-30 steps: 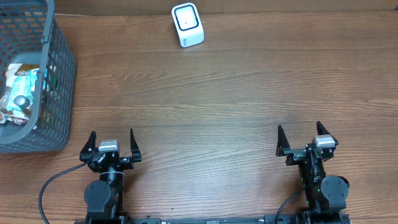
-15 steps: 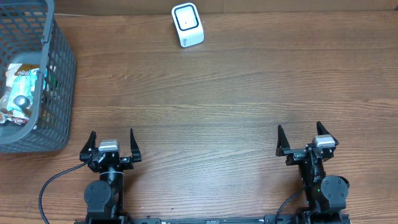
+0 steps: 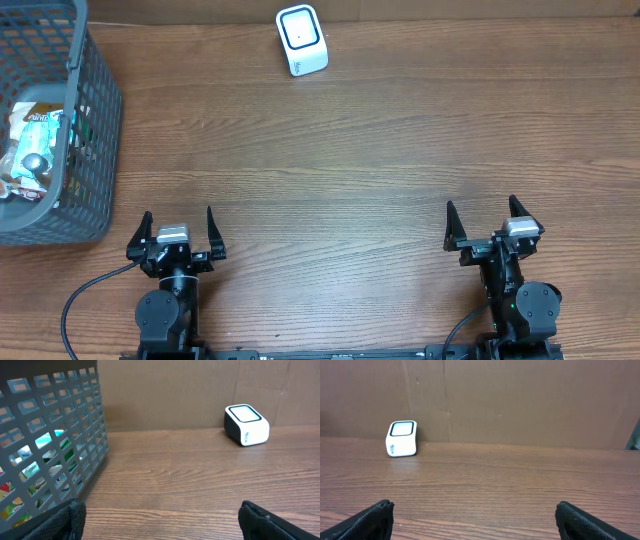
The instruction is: Scan the item barcode
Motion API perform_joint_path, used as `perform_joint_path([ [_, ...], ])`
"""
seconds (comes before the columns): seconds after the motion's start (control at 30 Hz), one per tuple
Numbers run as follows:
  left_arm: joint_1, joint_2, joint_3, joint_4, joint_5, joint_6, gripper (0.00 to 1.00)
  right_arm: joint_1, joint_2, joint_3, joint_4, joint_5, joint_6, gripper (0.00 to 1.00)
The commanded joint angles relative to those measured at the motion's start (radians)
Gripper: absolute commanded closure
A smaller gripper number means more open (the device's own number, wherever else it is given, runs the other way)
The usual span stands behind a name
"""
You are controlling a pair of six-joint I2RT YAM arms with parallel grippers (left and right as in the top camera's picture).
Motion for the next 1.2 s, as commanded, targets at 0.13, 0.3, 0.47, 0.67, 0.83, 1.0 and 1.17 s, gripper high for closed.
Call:
perform_joint_path([
  [0.13, -0.003, -0.011, -0.004, 0.003, -0.021, 0.009, 0.00, 0.007, -0.008, -0.011, 0.006, 0.001, -0.001, 0.00],
  [0.3, -0.002, -0.011, -0.004, 0.009, -0.067, 0.061, 0.01, 0.007, -0.008, -0.011, 0.006, 0.001, -0.001, 0.00],
  [0.47, -0.002, -0.011, -0.004, 0.012, -0.074, 0.076, 0.00, 0.007, -0.008, -0.011, 0.006, 0.001, -0.001, 0.00],
  [0.67, -0.002, -0.011, 0.006, 0.072, -0.050, 0.071, 0.00, 0.007, -0.008, -0.011, 0.006, 0.001, -0.001, 0.00],
  [0.83, -0.002, -0.011, 0.116, 0.070, 0.042, -0.031, 0.01, 0.007, -0.008, -0.011, 0.006, 0.001, -0.001, 0.00],
  [1.0, -0.002, 0.005, 0.327, -0.031, 0.139, -0.093, 0.00, 0.007, -0.008, -0.011, 0.006, 0.001, -0.001, 0.00],
  [1.17, -0.002, 0.124, 0.649, -0.259, 0.254, -0.082, 0.00, 0.007, -0.008, -0.011, 0.006, 0.001, -0.001, 0.00],
])
